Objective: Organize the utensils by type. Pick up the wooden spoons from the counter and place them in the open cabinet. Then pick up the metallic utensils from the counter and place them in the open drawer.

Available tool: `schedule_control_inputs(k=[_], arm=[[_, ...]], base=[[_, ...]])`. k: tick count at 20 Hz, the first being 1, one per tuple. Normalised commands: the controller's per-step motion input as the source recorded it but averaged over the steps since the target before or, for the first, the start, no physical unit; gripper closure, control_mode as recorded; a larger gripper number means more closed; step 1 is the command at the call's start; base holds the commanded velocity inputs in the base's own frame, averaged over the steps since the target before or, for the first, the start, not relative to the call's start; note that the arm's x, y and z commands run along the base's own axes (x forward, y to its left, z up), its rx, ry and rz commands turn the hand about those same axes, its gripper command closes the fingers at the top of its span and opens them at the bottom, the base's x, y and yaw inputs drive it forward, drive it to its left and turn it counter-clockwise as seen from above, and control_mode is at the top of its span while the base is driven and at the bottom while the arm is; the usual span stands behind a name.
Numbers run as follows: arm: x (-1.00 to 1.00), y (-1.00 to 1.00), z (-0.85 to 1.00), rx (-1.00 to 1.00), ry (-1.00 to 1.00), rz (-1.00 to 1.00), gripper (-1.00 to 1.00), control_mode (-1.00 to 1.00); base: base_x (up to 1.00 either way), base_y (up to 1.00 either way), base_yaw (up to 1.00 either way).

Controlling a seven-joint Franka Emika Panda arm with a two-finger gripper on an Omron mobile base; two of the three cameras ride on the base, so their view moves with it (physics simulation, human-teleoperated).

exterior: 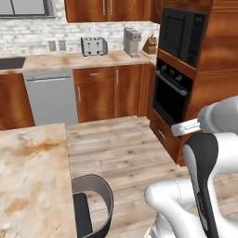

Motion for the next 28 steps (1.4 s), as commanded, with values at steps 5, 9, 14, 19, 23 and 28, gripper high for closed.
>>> schedule_control_inputs(k=[5, 9, 14, 19, 23, 28], arm=[[0.00, 0.00, 0.00, 0.00, 0.00, 0.00, -1.00, 1.00], [0.00, 0.00, 0.00, 0.00, 0.00, 0.00, -1.00, 1.00], [0.00, 0.00, 0.00, 0.00, 0.00, 0.00, -1.00, 1.00], [0.00, 0.00, 0.00, 0.00, 0.00, 0.00, -1.00, 1.00], [0.00, 0.00, 0.00, 0.00, 0.00, 0.00, -1.00, 1.00], [0.00, 0.00, 0.00, 0.00, 0.00, 0.00, -1.00, 1.00]], base=[[1.00, -0.18, 0.12], [1.00, -0.21, 0.13], [1.00, -0.17, 0.17], [1.00, -0.10, 0.26], [1.00, -0.09, 0.37], [0.94, -0.10, 0.57]])
